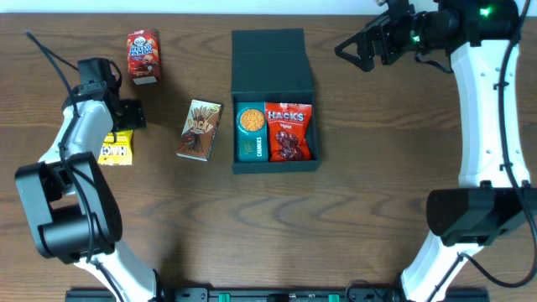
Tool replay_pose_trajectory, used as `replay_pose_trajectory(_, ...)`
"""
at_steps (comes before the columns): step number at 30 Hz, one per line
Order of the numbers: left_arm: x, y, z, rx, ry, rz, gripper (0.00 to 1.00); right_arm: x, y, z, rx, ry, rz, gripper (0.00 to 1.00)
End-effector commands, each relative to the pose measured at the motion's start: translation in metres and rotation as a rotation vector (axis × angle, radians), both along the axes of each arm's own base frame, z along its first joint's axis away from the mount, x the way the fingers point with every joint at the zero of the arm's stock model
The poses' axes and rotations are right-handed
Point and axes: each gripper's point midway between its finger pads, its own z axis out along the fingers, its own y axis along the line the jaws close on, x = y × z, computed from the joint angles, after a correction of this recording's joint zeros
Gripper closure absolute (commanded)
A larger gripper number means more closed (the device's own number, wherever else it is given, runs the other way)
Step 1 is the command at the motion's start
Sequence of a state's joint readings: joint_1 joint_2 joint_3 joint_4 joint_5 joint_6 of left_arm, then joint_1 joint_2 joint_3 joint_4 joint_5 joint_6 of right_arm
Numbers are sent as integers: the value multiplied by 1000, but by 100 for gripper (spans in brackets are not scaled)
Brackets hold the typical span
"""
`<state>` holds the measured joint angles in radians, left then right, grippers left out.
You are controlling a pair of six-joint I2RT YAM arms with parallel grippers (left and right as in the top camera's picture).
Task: Pack container
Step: 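Withdraw the left gripper and grasp the yellow candy bag, then carry the yellow candy bag into the black box and release it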
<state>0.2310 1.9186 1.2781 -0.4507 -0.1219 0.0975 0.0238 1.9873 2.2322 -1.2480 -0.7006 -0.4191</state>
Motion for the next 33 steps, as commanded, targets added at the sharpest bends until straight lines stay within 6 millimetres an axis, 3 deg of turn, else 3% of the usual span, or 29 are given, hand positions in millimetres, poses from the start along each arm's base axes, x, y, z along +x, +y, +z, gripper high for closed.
replay_pose_trajectory(1,-3,-3,-19,-7,54,-106,5,-3,4,12,26,-5,-9,1)
replay_pose_trajectory(7,-9,-3,-44,-29,114,-123,5,-2,4,12,37,14,-32,1)
replay_pose_trajectory(9,-11,-3,-48,-30,124,-126,0,-2,4,12,39,16,-36,1)
replay_pose_trajectory(13,-10,-2,-50,-23,126,-137,32,1,4,14,51,19,-53,1)
replay_pose_trajectory(18,-9,-2,-47,-34,116,-103,61,4,5,16,55,5,-55,1)
replay_pose_trajectory(20,-8,-3,-42,-50,109,-55,80,6,5,17,56,-4,-58,1)
replay_pose_trajectory(21,-5,-2,-35,-63,97,-16,94,8,4,19,57,-12,-67,1)
replay_pose_trajectory(24,9,-2,-11,-77,47,44,94,14,2,20,47,-34,-84,1)
replay_pose_trajectory(27,26,-14,27,-114,-17,47,94,20,-3,19,22,-46,-116,1)
replay_pose_trajectory(31,45,-47,79,-165,-103,32,94,23,-8,19,5,-57,-133,1)
replay_pose_trajectory(33,51,-75,105,-174,-142,-9,94,25,-11,20,2,-65,-141,1)
